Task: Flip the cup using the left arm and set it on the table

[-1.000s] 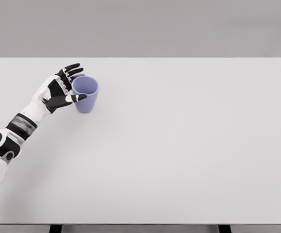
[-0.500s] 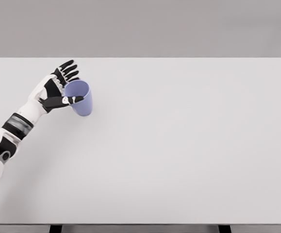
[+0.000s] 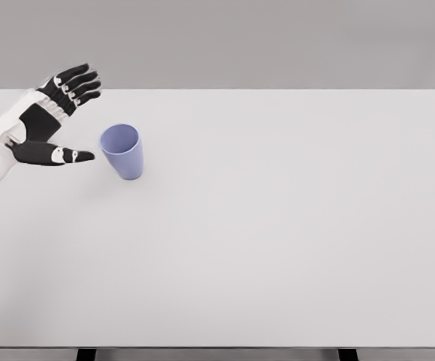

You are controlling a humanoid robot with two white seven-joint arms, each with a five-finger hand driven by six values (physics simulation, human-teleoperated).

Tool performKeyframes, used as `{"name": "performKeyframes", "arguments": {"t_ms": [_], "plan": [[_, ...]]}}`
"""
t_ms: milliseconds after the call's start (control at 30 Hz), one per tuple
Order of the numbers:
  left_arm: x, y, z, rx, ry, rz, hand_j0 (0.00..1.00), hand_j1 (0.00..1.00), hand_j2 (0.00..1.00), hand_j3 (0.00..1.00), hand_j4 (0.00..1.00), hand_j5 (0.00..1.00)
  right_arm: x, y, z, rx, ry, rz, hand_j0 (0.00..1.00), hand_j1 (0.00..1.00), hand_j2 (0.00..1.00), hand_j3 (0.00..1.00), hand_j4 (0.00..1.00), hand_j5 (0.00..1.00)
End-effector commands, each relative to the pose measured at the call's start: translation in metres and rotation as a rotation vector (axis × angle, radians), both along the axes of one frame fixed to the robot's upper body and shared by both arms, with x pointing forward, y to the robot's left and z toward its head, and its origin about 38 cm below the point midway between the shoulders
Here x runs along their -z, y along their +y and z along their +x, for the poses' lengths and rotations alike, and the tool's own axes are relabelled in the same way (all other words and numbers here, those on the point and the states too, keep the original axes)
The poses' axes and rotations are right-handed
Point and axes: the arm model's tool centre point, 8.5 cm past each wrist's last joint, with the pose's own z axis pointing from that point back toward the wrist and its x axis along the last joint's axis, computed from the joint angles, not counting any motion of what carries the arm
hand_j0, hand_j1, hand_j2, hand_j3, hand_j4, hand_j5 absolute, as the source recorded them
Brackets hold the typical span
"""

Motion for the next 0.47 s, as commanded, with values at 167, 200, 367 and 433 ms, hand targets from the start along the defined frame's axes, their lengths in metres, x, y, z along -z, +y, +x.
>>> {"name": "performKeyframes", "arguments": {"t_ms": [167,200,367,433], "plan": [[-0.024,0.007,-0.045,0.219,-0.081,0.157,1.00,1.00,1.00,1.00,1.00,1.00,0.000,0.000,0.001,-0.001,-0.003,-0.001,1.00,1.00,1.00,1.00,1.00,1.00],[-0.022,0.013,-0.047,0.208,-0.070,0.172,1.00,1.00,1.00,1.00,1.00,1.00,0.000,0.000,0.001,-0.001,-0.003,-0.001,1.00,1.00,1.00,1.00,1.00,1.00],[-0.024,0.018,-0.047,0.202,-0.068,0.202,1.00,1.00,1.00,1.00,1.00,1.00,0.000,0.000,0.001,-0.001,-0.003,-0.001,1.00,1.00,1.00,1.00,1.00,1.00],[-0.022,0.015,-0.047,0.206,-0.068,0.191,1.00,1.00,1.00,1.00,1.00,1.00,0.000,0.000,0.001,-0.001,-0.003,-0.001,1.00,1.00,1.00,1.00,1.00,1.00]]}}
